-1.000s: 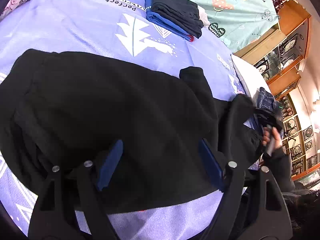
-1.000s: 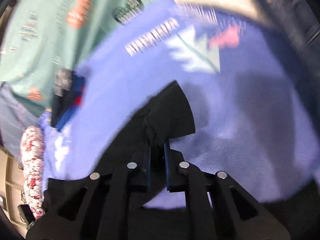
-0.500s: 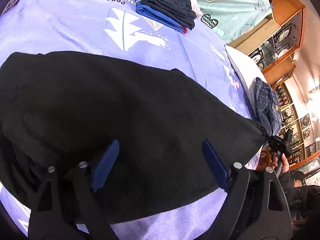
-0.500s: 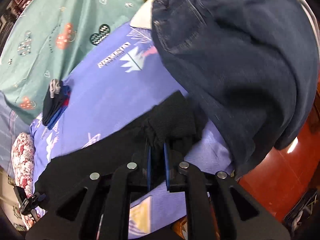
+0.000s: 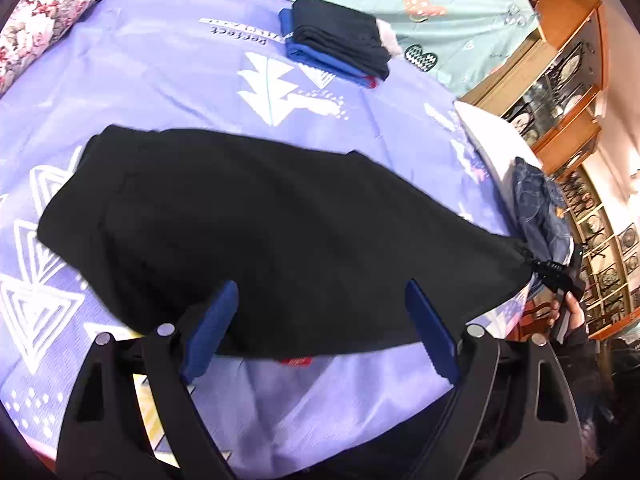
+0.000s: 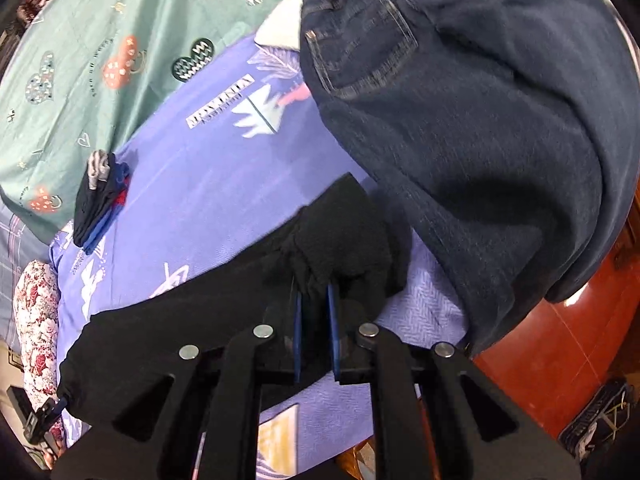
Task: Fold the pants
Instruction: 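Release the cuff with the right tool and move it toward the left tool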
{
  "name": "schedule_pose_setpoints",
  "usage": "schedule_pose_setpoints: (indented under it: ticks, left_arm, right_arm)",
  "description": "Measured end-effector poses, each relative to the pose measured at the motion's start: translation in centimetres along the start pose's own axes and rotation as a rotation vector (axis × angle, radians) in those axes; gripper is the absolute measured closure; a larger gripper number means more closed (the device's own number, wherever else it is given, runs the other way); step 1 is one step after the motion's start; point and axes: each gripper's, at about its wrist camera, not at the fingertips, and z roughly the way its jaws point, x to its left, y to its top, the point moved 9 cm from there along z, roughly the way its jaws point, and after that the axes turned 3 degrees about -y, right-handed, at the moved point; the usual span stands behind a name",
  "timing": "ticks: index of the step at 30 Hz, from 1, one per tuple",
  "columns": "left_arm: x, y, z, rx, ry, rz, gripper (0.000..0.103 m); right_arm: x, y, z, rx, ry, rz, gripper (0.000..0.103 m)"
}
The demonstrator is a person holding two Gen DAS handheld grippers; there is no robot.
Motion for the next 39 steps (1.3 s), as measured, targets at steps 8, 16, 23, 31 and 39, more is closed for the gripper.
schedule_pose_setpoints:
  ticks: [8,16,23,31,39]
  left_arm:
    - [3.7,-3.2,2.3,0.157,0.189,-0.003,0.019]
    - [1.2,-1.2,-1.3,0.085,0.162,0.051,0.019]
    - [-1.8,3.1,2.8,0.037,0.112,0.132,0.012]
    - [0.9,1.0,6.9,0.095,0.119,0.047,0.012]
    - [1.2,0.7,6.1,0.066,0.071,0.022,0.012]
  right_arm:
    - [0.2,0.2,-1.3,-0.012,-0.016,-0.040,0.092]
    - [-0.7,0.9,-3.8,-0.095,-0.202,-0.089,0.062]
    - [14.6,4.0,-8.0,-0.248,0.203,-0.243,0.051]
    - [40.1,-6.3,8.3,0.316,0.495,-0.689,0.051]
    - [47.4,-14.4,17.5,0.559,0.408,-0.917,0.094]
